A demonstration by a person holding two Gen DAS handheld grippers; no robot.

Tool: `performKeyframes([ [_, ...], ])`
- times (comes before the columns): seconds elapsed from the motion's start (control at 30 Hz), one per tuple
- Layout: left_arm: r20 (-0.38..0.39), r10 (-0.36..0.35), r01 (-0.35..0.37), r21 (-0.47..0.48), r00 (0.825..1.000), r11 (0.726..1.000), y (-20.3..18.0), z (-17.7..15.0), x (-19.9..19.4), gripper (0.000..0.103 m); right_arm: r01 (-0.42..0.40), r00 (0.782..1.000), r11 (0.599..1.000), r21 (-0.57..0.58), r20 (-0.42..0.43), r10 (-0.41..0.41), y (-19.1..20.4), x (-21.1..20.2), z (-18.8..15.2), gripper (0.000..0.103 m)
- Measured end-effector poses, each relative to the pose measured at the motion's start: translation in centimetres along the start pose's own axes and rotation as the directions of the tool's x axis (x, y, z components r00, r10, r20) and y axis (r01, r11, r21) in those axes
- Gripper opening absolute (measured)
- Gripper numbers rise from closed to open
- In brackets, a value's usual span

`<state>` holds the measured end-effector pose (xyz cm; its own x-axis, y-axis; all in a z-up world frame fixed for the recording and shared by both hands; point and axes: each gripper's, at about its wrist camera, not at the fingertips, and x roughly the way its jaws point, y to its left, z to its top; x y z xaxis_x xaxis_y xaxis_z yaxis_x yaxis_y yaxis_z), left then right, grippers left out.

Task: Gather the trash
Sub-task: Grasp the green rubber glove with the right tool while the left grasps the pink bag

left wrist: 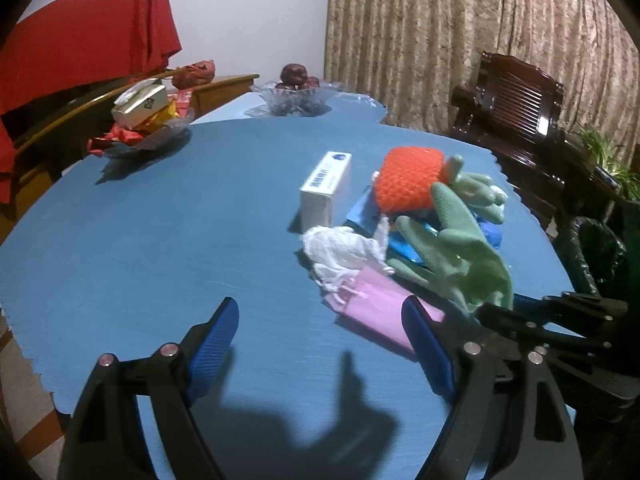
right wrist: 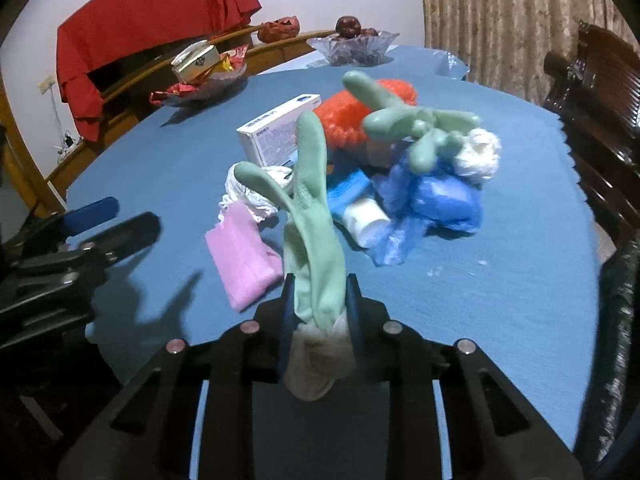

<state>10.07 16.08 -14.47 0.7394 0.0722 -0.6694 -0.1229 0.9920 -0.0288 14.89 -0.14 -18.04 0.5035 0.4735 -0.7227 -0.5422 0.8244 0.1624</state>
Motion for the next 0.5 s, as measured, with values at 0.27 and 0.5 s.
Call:
performKeyframes([
  [0.27,-0.036,-0.043,0.045,0.037,0.998,0.998,-3.2,-0.2,1.9,0.082,0.042,0.999,0.998,0.04,0.024,-0.043,-2.5,-2.8,-1.3,0.023],
  [0.5,-0.088,-0.003,0.006,0.031,0.996,0.999,-4.7,-0.5,4.6,0.082,0.058,0.998,0.996,0.064,0.029,-0.06,-4.1,-3.3,-2.0,0.023],
])
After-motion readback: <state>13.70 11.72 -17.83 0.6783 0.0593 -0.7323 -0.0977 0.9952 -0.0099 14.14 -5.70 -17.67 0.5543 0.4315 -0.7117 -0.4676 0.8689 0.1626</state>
